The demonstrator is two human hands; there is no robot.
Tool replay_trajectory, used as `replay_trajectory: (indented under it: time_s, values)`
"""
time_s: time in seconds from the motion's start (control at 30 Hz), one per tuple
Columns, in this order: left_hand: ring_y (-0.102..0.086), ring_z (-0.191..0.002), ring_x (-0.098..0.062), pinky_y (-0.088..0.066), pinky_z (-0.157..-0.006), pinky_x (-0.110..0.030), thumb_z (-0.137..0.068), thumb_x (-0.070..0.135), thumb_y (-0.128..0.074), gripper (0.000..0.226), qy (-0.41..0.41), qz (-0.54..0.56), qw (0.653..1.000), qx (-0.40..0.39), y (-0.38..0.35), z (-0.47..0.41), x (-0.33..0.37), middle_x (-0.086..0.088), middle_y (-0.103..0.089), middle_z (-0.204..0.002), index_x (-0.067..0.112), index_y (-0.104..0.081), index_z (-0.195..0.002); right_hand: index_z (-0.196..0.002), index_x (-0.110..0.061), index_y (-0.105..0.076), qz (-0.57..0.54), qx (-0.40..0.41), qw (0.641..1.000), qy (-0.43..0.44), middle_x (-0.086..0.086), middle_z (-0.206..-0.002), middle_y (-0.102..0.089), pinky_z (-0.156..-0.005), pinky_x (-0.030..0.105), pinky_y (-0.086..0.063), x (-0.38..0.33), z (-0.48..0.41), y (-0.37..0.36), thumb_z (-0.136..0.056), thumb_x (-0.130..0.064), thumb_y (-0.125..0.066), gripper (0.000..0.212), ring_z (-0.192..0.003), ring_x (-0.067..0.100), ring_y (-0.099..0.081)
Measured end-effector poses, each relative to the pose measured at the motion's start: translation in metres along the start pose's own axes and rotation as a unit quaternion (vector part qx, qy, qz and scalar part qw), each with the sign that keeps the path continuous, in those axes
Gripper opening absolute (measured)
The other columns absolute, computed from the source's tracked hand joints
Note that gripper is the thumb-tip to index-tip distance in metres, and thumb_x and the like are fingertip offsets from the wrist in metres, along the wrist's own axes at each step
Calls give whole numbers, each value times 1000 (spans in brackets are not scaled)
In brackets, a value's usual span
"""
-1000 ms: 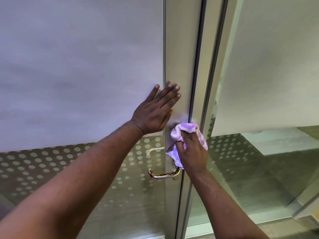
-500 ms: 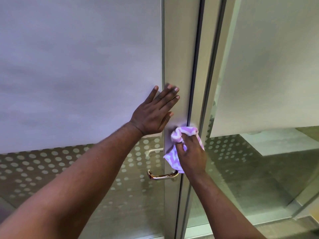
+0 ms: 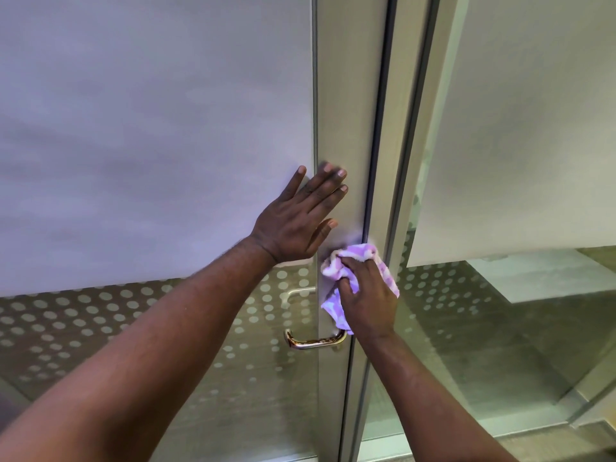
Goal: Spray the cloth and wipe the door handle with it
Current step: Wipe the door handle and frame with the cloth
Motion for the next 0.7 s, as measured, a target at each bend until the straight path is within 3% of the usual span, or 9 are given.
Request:
replay_trajectory:
  time_s: [0.1,0.23,0.33,0.47,0.57,0.7]
  values:
    - [-27,-158,-32,-3,-130,-50,-108,33,-44,57,3,-1,1000,2,0,0,-1,-17,-33,-167,4,-41,-157,-120,-26,-73,11,30,997,65,2,-115,-68,-81,31,-48,-14,-11,-6,-88,-20,-60,35,-102,20,-62]
    - [-25,-158,-32,-1,-131,-50,-109,35,-43,58,4,-3,1000,-1,-2,0,-2,-17,-32,-168,5,-39,-158,-116,-29,-73,55,-26,988,144,1,-101,-63,-71,41,-46,-11,3,-22,-85,-18,-60,36,-84,28,-59]
    - [-25,-159,-31,-1,-131,-50,-109,36,-43,59,4,-6,1000,2,-2,0,-2,-17,-32,-168,5,-38,-158,-109,-36,-76,65,-85,984,144,-3,-97,-63,-71,39,-40,3,25,-32,-75,-14,-67,42,-83,26,-60]
    - [-24,-159,-31,-3,-130,-51,-109,36,-42,59,2,-10,1000,-1,-3,1,-2,-17,-31,-168,5,-37,-159,-95,-32,-82,77,-110,981,140,-1,-90,-67,-69,40,-43,11,39,-41,-61,-4,-77,44,-79,31,-66]
    - [-26,-158,-32,-4,-130,-52,-109,36,-43,58,1,-14,1000,0,-4,1,-2,-17,-32,-168,4,-39,-158,-100,-32,-81,65,-88,983,147,-2,-90,-67,-67,40,-45,9,35,-37,-68,-8,-69,41,-78,28,-65]
    - [-29,-157,-33,-4,-130,-52,-108,34,-44,58,4,-16,1000,4,-1,0,-2,-18,-35,-167,4,-41,-157,-115,-33,-74,29,-20,993,110,-1,-107,-67,-71,38,-49,2,6,-19,-86,-22,-58,35,-87,22,-61]
Point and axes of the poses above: each hand's wrist, its own z-axis away from the middle knuckle, its own y-axis out of the back of the hand, x = y × z, the point moved 8 cm from there along -z, towards the middle knuckle
